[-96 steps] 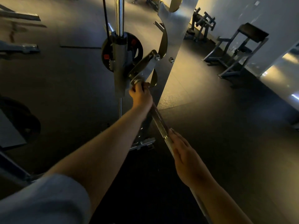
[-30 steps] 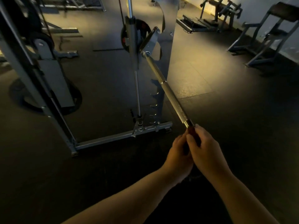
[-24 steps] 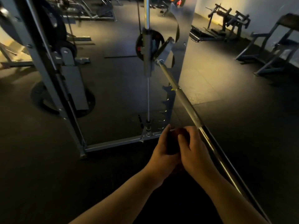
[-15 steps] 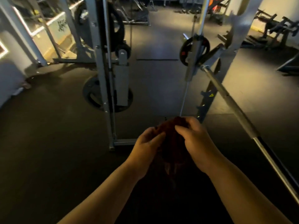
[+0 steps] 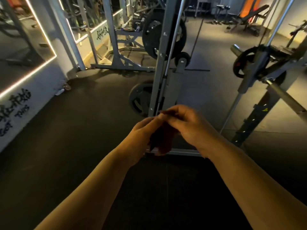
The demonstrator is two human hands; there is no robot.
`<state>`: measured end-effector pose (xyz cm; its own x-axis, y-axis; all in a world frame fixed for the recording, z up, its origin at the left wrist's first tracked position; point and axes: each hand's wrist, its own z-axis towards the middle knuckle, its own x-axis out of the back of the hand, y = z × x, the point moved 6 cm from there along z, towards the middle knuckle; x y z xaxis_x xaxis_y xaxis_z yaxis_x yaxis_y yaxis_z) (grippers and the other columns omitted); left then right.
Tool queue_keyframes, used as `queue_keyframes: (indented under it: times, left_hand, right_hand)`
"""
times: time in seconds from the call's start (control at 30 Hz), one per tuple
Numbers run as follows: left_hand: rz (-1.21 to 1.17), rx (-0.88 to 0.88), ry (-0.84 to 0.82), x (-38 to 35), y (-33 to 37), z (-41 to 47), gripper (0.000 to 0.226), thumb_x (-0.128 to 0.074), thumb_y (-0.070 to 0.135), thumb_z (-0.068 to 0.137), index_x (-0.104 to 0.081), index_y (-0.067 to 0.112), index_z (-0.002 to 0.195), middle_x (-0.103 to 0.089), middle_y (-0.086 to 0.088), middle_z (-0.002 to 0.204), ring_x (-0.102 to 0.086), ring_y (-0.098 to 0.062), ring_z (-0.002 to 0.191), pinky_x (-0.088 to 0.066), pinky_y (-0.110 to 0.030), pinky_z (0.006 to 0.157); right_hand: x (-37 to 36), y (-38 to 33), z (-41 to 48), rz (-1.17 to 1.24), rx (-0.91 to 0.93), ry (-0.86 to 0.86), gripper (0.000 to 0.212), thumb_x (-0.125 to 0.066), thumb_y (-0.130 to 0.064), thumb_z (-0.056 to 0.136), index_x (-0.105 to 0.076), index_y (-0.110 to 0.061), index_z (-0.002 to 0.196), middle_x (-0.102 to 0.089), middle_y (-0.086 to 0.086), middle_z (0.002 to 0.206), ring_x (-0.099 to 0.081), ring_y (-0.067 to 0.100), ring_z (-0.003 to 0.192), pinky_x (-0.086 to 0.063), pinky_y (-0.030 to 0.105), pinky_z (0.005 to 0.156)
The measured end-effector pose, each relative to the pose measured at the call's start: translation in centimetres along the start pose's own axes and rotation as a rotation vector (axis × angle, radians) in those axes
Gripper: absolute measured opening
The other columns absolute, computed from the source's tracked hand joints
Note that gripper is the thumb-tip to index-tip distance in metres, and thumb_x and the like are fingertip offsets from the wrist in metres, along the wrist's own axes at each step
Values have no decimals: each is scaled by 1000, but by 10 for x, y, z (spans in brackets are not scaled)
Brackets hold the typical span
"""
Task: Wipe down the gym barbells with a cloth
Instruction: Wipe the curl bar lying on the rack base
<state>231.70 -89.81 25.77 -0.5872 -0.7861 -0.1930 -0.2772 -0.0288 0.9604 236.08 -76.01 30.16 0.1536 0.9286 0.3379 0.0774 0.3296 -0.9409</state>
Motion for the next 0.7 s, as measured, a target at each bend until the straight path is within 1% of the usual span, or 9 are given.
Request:
queue_keyframes:
  times: [0.07,0.17,0.23,0.33,0.4,0.47,0.57,0.63,0.7]
  left_hand:
    - [63,-57,72,33,11,3,31,-66,24,95,-64,16,125,-74,-9,116,-73,-24,105,-59,-38,88]
    - [157,-79,182,86,26,4,27,-69,8,94,-66,16,119,-76,-6,106,-73,-31,100,-59,-40,78]
    - [191,-77,187,114,38,3,19,-68,10,94,-68,14,113,-76,-9,101,-72,-34,96,-58,-46,77]
    - [115,-78,155,146,57,9,17,-61,19,99,-68,8,110,-76,-7,97,-74,-25,91,-61,-36,76]
    - [5,-91,188,171,67,20,18,-58,18,101,-68,6,109,-74,-9,95,-73,-23,88,-60,-31,73]
    - [-118,-105,207,195,76,32,21,-54,13,102,-68,2,114,-74,-12,98,-72,-25,87,-60,-30,72]
    - [-134,-79,227,237,89,57,23,-51,8,102,-67,1,117,-73,-14,102,-72,-26,90,-61,-29,73]
    - [-98,-37,232,266,101,71,24,-51,5,101,-67,2,119,-73,-16,109,-72,-27,96,-61,-29,76]
    - [-20,24,195,288,115,86,26,-54,8,95,-68,4,116,-72,-19,114,-73,-27,98,-60,-29,77]
  right_hand:
    - [-13,-21,20,-185,121,38,8,-54,-33,105,-61,-37,104,-65,-12,94,-62,-5,85,-48,13,71]
    - [-28,-47,55,-353,254,92,7,-45,-34,108,-51,-35,103,-56,-7,85,-57,-2,72,-44,12,60]
    - [-40,-53,83,-346,245,85,12,-45,-36,108,-50,-35,97,-56,-5,85,-57,4,73,-45,22,66]
    - [-62,-53,130,-204,97,59,17,-50,-43,105,-60,-31,97,-65,2,89,-65,16,82,-53,38,74]
    - [-76,-47,159,-3,-74,13,39,-61,-59,94,-70,-23,101,-73,14,103,-71,29,98,-56,50,93]
    - [-100,-37,182,145,-220,-191,61,-72,-67,81,-74,-14,110,-75,13,112,-71,30,109,-51,48,101]
    - [-129,-34,217,152,-226,-363,40,-72,-35,88,-72,-4,114,-76,12,111,-72,28,108,-55,39,89]
    - [-137,-37,247,236,-202,-297,29,-69,-23,92,-70,-7,118,-76,9,111,-73,25,106,-57,38,87]
    - [-141,-47,281,241,-132,-212,25,-71,-21,92,-70,-13,116,-77,6,108,-74,25,104,-59,40,88]
